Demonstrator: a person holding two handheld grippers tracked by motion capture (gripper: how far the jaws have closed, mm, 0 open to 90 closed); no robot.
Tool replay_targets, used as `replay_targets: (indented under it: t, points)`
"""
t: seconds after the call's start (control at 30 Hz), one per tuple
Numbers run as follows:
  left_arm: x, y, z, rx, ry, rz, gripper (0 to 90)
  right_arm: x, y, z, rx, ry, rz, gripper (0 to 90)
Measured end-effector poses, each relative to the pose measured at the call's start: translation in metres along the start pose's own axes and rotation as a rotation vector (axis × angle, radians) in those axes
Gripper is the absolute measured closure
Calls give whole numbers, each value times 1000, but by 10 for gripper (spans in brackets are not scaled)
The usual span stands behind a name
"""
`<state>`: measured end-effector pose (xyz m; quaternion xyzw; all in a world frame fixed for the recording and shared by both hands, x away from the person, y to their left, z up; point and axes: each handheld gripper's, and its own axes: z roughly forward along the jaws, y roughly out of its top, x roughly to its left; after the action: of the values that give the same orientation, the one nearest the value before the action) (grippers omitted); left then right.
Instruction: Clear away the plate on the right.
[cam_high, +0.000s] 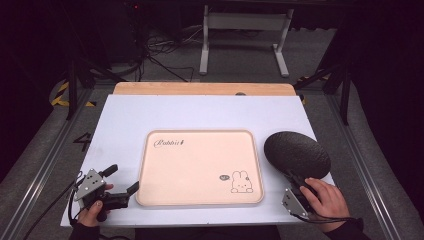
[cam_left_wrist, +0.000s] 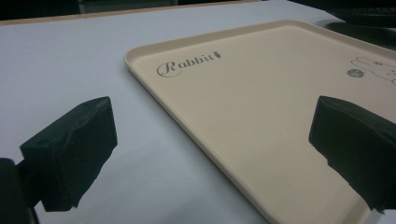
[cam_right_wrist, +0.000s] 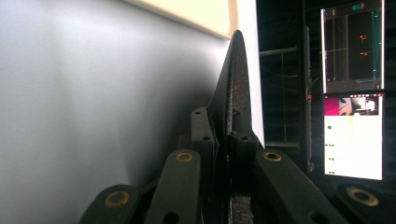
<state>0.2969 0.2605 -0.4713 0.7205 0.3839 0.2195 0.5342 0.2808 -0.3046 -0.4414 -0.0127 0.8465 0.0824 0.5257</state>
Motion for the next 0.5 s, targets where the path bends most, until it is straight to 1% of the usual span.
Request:
replay_targets:
  t: [0.1,0.23,0.4,0.5]
  points:
    - [0,0,0,0,-1,-2,17,-5,1,-3,-8,-6,6,847]
    - [0,0,0,2,-3,-1,17,-12,3,-4,-20,-21,-13,839]
    - [0,0,0,2,-2,-2,17,-17,5,-5,-29,-28,-28,829]
    - [0,0,0,1,-1,-1,17,-19,7,-6,-34,-25,-28,828]
